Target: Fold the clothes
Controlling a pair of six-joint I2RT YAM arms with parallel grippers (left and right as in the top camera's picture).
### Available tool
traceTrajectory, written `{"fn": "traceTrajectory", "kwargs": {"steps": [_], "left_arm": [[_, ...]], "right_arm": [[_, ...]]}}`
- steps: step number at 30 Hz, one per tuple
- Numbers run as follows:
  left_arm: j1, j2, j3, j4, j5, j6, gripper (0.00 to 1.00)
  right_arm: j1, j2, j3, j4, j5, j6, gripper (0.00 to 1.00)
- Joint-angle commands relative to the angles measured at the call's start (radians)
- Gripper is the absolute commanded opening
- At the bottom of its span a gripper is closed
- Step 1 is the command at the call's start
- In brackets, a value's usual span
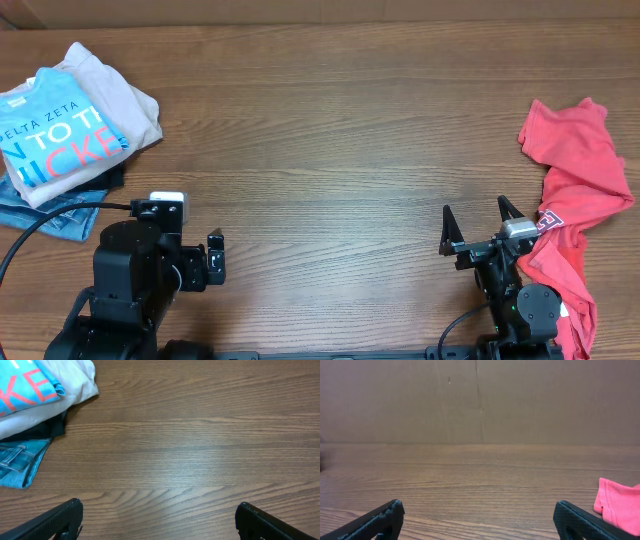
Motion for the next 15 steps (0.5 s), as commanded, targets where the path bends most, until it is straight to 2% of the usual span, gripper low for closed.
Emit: {"fn": "traceTrajectory", "kwargs": {"steps": [1, 11, 15], "left_arm": [[-0.001, -0.001, -0.005, 0.003, -0.012, -0.014, 1.0], [0.003, -0.063, -0.014, -0.028, -0.032, 0.016, 1.0], [0.019, -0.17, -0.116, 0.002, -0.031, 0.015, 1.0]], "right_arm": [[0.001, -0.01, -0.01, 0.006, -0.001, -0.006, 1.0], [0.001, -0.009, -0.01, 0.006, -0.001, -0.006, 1.0], [0.001, -0.009, -0.01, 0.006, -0.001, -0.006, 1.0]]}}
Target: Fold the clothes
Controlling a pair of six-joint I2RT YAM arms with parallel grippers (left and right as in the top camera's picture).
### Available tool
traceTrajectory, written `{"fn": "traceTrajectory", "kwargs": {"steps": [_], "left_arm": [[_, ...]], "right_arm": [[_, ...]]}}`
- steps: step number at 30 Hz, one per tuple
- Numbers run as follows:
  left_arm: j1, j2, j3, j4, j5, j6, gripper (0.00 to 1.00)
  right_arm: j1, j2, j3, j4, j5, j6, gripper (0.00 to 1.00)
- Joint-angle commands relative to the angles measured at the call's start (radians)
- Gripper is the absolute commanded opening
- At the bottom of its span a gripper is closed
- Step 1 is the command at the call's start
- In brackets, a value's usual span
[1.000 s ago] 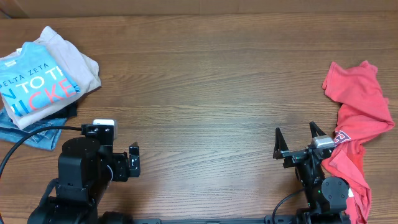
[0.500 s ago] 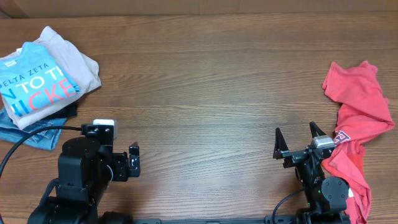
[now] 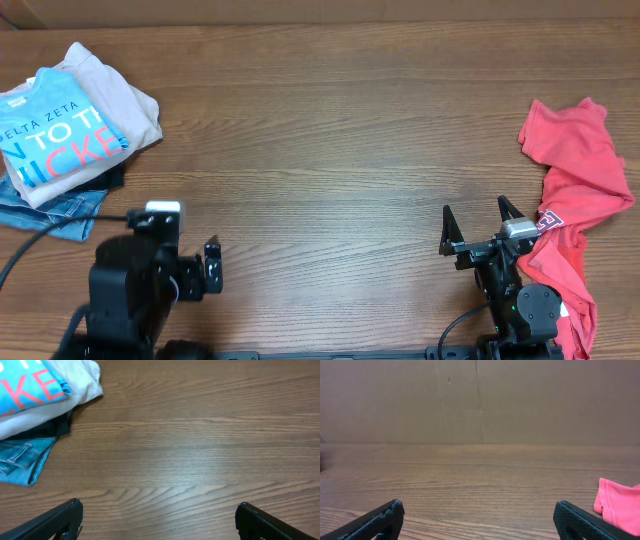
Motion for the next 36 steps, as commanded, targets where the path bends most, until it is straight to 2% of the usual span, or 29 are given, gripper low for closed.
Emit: {"fn": "traceTrajectory", "kwargs": {"steps": [1, 5, 7, 13, 21, 36], "left_arm": [[0.012, -0.11, -0.115, 0.037, -0.018, 0.012, 1.0], [0.014, -0.268, -0.322, 0.185, -0.017, 0.011, 1.0], [0.014, -0.383, -0.479, 0.32, -0.017, 0.008, 1.0], [0.014, -0.565, -0.715, 0.604, -0.018, 0.008, 1.0], [0.024, -0.584, -0.961, 1.083, -0.104, 0.026, 1.0], [0.057, -0.584, -0.972, 1.09, -0.073, 0.027, 1.0]], "right_arm": [[0.001, -0.009, -0.01, 0.005, -0.001, -0.006, 1.0], [0.001, -0.009, -0.01, 0.005, -0.001, -0.006, 1.0], [0.001, -0.009, -0.01, 0.005, -0.001, -0.006, 1.0], [0.001, -0.009, -0.01, 0.005, -0.001, -0.006, 1.0], [0.001, -0.009, -0.01, 0.005, -0.001, -0.006, 1.0], [0.001, -0.009, -0.01, 0.005, -0.001, -0.006, 1.0]]}}
